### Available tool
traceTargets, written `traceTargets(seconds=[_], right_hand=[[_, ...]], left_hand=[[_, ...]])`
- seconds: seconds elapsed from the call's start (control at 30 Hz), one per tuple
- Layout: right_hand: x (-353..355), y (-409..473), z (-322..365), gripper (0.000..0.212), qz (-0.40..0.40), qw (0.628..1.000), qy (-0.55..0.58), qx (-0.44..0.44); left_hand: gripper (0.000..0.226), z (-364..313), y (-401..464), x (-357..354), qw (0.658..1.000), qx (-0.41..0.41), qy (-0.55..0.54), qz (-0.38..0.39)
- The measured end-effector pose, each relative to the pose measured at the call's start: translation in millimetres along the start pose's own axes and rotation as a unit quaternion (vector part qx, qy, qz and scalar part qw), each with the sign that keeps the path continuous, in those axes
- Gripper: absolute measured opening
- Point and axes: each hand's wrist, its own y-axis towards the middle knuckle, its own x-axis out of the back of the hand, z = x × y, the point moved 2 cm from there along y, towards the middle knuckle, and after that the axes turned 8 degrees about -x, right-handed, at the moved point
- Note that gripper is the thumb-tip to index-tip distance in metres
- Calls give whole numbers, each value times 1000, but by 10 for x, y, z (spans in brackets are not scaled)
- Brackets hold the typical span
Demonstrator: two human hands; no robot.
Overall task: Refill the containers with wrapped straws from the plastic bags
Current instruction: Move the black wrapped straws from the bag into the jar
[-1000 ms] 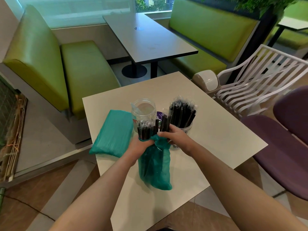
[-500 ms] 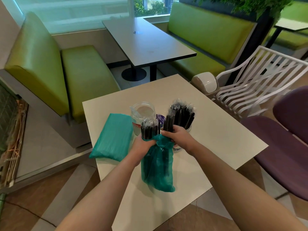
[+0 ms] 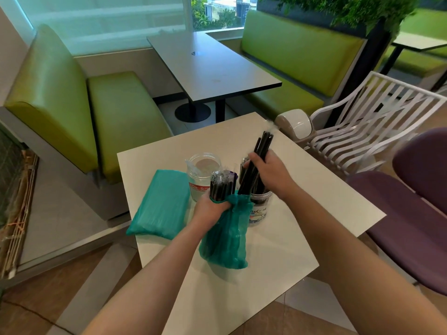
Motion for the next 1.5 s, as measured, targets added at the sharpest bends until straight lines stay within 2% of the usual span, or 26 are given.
traceTargets(seconds=[0.23,0.33,0.4,0.57,0.77,0.9,1.0,1.07,1.13,1.27,1.4,1.5], right_hand=[[262,65,353,19,-114,990,34,71],[280,83,344,21,-146,985,7,87],[237,120,260,19,-143,985,-29,90],[15,164,-58,31,-140,980,-125,64],[-240,205,-563,41,-62,975,-215,-10],[-296,205,-633,53,-44,972,-229,-32],[-262,214,-540,66,-64,977,-201,-19],[-232,195,-432,59,-88,983,-161,20],[-227,160,-331,44,-107,984,-132,54],[-289,198,-402,18,-104,980,-158,66],[-309,222,-508,22,-79,980,-177,37],[-290,205,-398,42,-97,979,-167,58]], left_hand=[[40,27,26,-5,1000,-2,8,-15],[39,85,28,6,999,0,24,-21],[41,115,26,16,999,8,31,-18],[45,138,24,27,1000,13,17,3],[49,169,28,64,1000,18,5,7],[52,180,20,75,1000,23,1,5],[51,180,20,88,1000,22,-2,13],[51,174,17,96,1000,21,-4,16],[51,180,21,101,1000,21,-4,14],[51,181,33,94,1000,23,-2,17],[51,172,34,107,1000,23,10,18],[52,160,32,125,1000,22,12,14]])
